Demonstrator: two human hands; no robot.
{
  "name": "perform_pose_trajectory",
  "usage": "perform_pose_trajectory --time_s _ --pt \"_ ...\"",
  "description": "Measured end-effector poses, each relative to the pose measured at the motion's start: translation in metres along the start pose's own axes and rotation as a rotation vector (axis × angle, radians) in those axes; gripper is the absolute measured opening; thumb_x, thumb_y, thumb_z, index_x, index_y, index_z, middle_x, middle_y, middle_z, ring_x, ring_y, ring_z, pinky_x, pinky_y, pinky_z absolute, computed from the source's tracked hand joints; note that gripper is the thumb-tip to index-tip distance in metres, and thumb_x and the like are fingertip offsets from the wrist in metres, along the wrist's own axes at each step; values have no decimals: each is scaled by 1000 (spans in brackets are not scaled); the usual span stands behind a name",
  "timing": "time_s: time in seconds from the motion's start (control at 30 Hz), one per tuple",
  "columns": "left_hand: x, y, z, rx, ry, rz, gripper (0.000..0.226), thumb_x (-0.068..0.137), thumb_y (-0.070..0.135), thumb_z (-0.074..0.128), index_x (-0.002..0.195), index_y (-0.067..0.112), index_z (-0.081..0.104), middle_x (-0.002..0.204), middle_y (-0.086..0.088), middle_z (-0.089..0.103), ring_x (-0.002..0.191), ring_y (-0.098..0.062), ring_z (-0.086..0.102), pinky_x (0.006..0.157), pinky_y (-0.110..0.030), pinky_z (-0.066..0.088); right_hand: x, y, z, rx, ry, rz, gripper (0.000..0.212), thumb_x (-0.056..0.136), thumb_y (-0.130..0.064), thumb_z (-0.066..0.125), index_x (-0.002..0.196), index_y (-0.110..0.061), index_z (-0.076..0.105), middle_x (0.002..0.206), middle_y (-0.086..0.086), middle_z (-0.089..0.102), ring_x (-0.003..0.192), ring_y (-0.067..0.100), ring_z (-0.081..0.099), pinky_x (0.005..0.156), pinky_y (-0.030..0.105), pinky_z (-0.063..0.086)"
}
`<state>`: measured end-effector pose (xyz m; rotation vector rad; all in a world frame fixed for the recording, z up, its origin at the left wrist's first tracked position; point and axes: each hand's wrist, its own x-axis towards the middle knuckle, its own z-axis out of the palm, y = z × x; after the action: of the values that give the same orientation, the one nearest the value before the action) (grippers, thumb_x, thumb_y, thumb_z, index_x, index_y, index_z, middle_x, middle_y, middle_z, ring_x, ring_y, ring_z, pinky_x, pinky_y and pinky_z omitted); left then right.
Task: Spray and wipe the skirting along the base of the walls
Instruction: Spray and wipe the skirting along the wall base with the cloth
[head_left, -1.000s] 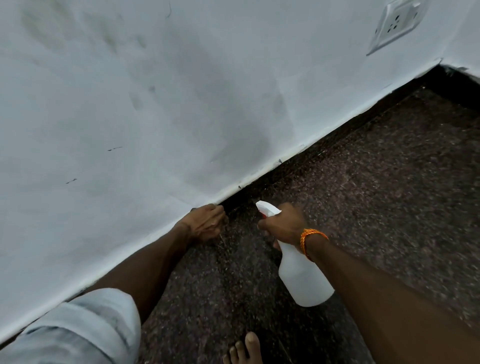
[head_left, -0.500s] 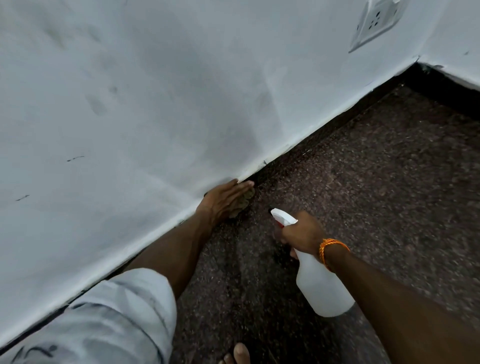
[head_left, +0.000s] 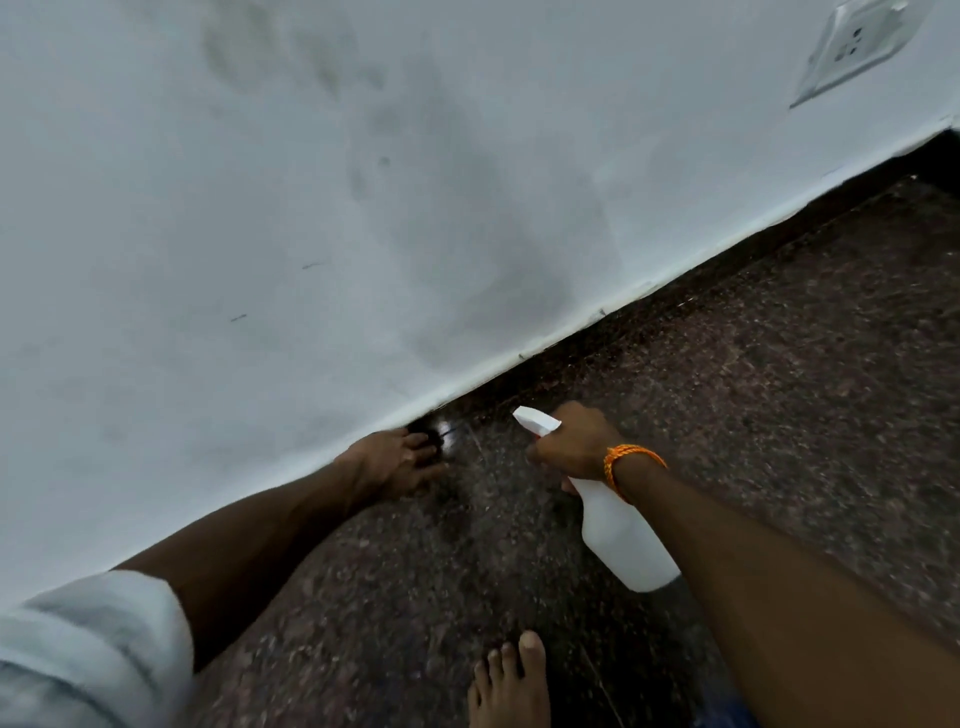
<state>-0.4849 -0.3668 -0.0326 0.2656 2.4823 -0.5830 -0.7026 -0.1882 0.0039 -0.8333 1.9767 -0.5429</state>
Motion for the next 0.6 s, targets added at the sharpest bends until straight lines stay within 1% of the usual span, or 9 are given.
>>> perform_pose_trajectory --time_s 0.03,0.07,0.13,0.17,0.2,0.3,0.4,0.53,0.6 --pt "-12 3 2 -30 59 11 50 82 42 32 100 30 77 97 -1 75 85 -24 72 65 -26 58 -2 -6 4 -16 -13 -20 30 79 -22 68 100 0 66 89 18 72 71 33 72 71 43 63" --pt "-19 3 5 -52 80 7 48 83 43 33 99 32 77 99 -1 74 84 -24 71 64 -27 57 -4 -9 7 -29 -19 -34 30 79 -22 68 99 0 67 88 18 71 71 33 72 70 42 63" --pt "-39 5 6 9 110 -30 33 86 41 47 98 29 75 113 0 71 96 -24 69 72 -28 56 -8 -16 13 -65 -14 -47 26 79 -21 67 94 0 68 82 15 70 68 30 70 60 35 60" --pt "-46 5 6 -4 143 -69 27 88 38 54 99 25 75 119 -1 68 103 -24 67 77 -29 55 -9 -19 16 -95 -9 -47 24 79 -21 66 91 0 69 81 14 69 66 28 67 54 29 55" --pt "-51 6 6 -33 183 -113 27 89 34 54 103 22 74 124 -3 67 109 -25 65 80 -30 54 -10 -21 19 -127 -1 -48 24 79 -21 66 90 -1 69 81 14 68 67 27 64 51 25 49" --pt "-52 14 20 -61 269 -207 45 92 22 35 119 11 68 131 -8 62 120 -28 60 89 -34 54 -10 -29 34 -184 33 -53 20 79 -22 66 84 -3 68 81 13 65 69 27 58 56 27 44" --pt "-44 23 41 -72 320 -209 46 92 19 34 124 7 64 135 -11 59 126 -29 55 98 -39 50 -9 -41 48 -220 82 -72 22 79 -24 65 66 -11 53 78 13 62 69 29 59 53 27 40" --pt "-43 27 66 -81 352 -204 46 94 17 33 128 5 62 139 -12 55 130 -28 50 101 -40 48 -11 -53 57 -256 127 -54 17 82 -23 63 80 -8 55 77 11 58 70 30 62 58 29 48" --pt "-43 17 77 -88 405 -192 46 100 19 29 132 4 59 142 -11 52 132 -26 49 105 -38 45 -10 -55 57 -281 128 -33 15 81 -20 61 75 -8 55 68 8 58 58 24 62 48 25 47"
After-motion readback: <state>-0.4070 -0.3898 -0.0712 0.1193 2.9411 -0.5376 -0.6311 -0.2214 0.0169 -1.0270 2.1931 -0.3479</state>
